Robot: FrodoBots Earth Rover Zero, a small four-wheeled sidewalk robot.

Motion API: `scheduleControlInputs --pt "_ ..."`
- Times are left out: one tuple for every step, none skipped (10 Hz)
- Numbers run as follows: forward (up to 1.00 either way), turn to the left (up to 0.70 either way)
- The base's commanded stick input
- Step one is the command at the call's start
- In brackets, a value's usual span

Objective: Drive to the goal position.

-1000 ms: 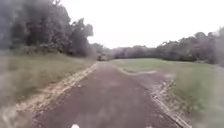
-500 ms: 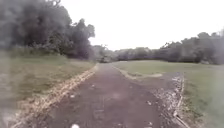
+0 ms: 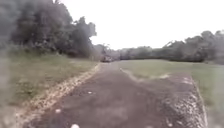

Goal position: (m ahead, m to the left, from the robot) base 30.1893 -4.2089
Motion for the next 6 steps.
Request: scheduleControlInputs --pt "1.0 -0.03" --pt "1.0 -0.03" --pt "1.0 -0.03" --pt "1.0 -0.03" --pt "1.0 -0.04" --pt "1.0 -0.04"
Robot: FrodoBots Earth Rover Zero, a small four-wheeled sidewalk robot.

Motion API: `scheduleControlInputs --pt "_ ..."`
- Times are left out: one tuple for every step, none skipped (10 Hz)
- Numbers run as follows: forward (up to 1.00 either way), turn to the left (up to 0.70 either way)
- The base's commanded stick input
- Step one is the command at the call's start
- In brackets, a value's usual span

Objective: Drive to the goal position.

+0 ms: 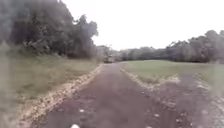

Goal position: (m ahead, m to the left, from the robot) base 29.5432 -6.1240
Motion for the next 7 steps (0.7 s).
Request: scheduleControlInputs --pt "1.0 -0.04" --pt "1.0 -0.04" --pt "1.0 -0.04" --pt "1.0 -0.04" --pt "1.0 -0.04" --pt "1.0 -0.04" --pt "1.0 -0.04"
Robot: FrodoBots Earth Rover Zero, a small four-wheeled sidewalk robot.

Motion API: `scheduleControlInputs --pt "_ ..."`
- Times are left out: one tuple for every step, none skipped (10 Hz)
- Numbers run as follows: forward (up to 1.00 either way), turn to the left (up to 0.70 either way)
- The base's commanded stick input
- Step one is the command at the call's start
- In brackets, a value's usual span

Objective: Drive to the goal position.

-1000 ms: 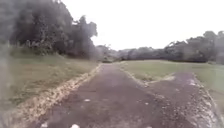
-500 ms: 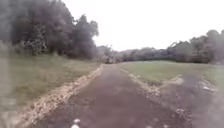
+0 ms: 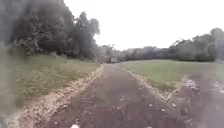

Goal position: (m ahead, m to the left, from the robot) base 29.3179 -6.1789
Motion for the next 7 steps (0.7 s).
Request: scheduleControlInputs --pt "1.0 -0.04" --pt "1.0 -0.36" --pt "1.0 -0.4" --pt "1.0 -0.4" --pt "1.0 -0.37" --pt "1.0 -0.32" --pt "1.0 -0.18"
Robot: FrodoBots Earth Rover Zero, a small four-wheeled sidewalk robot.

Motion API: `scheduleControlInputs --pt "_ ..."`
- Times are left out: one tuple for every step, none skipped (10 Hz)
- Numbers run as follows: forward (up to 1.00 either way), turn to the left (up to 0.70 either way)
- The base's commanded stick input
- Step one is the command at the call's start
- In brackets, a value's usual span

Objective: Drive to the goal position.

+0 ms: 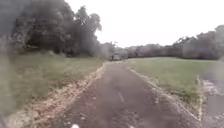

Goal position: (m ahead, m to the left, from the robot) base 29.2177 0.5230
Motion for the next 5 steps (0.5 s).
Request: scheduleControlInputs --pt "1.0 -0.04" --pt "1.0 -0.04" --pt "1.0 -0.03" --pt "1.0 -0.03" --pt "1.0 -0.03"
